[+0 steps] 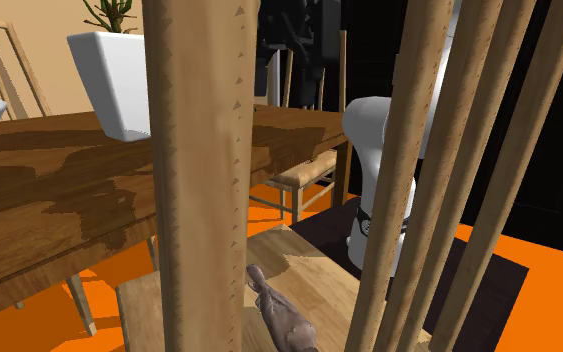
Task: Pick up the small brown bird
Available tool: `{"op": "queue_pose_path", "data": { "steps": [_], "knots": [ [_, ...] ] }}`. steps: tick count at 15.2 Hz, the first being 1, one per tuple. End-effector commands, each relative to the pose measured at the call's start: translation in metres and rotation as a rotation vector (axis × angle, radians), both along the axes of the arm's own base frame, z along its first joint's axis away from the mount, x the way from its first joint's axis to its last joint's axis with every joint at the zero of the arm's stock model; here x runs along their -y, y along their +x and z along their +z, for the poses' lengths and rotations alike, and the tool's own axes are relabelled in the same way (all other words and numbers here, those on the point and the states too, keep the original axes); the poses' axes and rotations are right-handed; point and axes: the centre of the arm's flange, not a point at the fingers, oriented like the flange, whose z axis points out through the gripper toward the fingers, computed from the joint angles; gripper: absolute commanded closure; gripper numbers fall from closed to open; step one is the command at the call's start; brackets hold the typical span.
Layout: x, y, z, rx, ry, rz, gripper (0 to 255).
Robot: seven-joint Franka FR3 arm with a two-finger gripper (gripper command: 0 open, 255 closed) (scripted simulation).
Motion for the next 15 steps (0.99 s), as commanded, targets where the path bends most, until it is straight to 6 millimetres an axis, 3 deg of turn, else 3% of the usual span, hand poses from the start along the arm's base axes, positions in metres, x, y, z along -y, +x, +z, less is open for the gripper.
{"op": "queue_pose_path", "data": {
  "steps": [1,8,15],
  "knots": [
    [0.0,0.0,0.0,0.0,0.0,0.0,0],
    [0.004,0.026,-0.09,-0.047,0.027,0.456,0],
    [-0.005,0.046,-0.181,-0.093,0.054,0.911,0]
  ]
}}
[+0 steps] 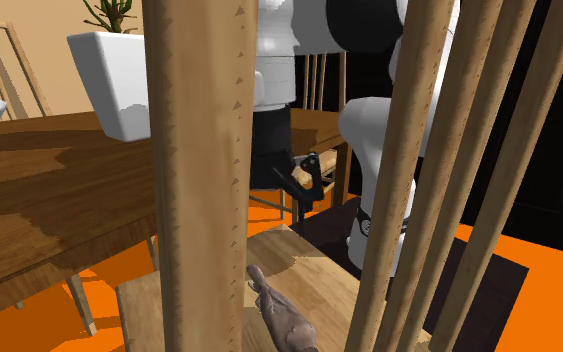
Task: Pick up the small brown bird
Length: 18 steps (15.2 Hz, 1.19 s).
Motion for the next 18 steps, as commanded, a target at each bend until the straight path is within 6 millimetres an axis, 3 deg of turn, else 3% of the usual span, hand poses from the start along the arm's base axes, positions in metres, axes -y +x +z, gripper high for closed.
{"op": "queue_pose_path", "data": {
  "steps": [1,7,16,17,18],
  "knots": [
    [-0.008,0.003,-0.026,-0.011,0.008,0.14,0],
    [-0.023,0.01,-0.101,-0.049,0.031,0.512,0],
    [-0.023,0.01,-0.141,-0.049,0.031,0.512,0],
    [-0.023,0.01,-0.141,-0.049,0.031,0.512,255],
    [-0.023,0.01,-0.141,-0.049,0.031,0.512,255]
  ]
}}
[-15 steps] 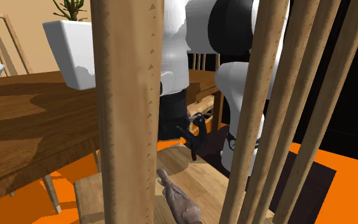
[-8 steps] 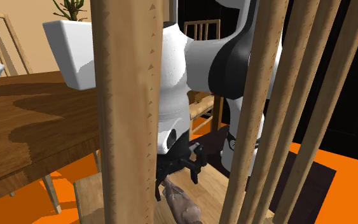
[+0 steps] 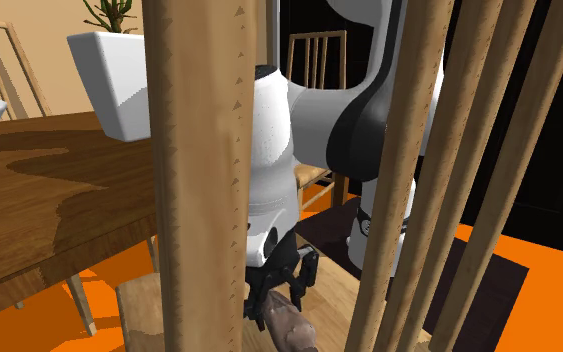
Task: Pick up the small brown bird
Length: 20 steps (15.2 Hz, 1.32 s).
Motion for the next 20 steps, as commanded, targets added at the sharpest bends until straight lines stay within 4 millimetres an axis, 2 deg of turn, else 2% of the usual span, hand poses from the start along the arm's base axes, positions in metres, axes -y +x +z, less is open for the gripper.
{"op": "queue_pose_path", "data": {
  "steps": [1,8,20],
  "knots": [
    [0.0,0.0,-0.001,0.0,0.0,0.0,255],
    [0.0,0.0,-0.001,0.0,0.0,0.0,255],
    [0.0,0.0,0.063,0.0,0.0,0.0,255]
  ]
}}
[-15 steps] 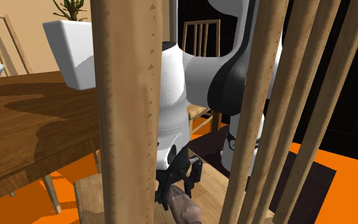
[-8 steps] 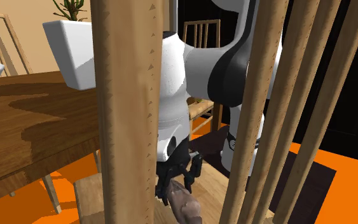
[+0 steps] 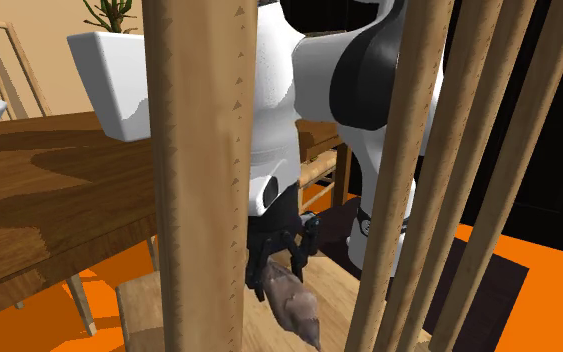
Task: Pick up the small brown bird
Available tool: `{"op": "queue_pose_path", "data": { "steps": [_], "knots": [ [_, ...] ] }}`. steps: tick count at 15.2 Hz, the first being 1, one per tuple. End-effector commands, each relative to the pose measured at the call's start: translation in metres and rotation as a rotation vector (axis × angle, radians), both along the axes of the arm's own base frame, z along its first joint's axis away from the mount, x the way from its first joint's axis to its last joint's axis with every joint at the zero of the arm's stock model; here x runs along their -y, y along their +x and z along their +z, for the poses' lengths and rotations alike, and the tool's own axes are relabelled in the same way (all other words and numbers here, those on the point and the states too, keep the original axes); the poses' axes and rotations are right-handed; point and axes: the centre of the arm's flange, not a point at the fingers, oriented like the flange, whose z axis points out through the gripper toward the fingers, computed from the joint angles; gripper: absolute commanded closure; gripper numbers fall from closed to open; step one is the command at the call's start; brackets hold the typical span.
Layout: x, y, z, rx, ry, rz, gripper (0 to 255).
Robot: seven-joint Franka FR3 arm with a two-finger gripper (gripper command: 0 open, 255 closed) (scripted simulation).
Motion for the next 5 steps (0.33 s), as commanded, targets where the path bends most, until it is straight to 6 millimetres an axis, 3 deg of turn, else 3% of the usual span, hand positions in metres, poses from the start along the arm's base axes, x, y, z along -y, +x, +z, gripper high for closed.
{"op": "queue_pose_path", "data": {
  "steps": [1,5],
  "knots": [
    [0.001,0.001,0.011,-0.001,0.0,0.0,255],
    [0.001,0.001,0.022,-0.001,0.0,0.0,255]
  ]
}}
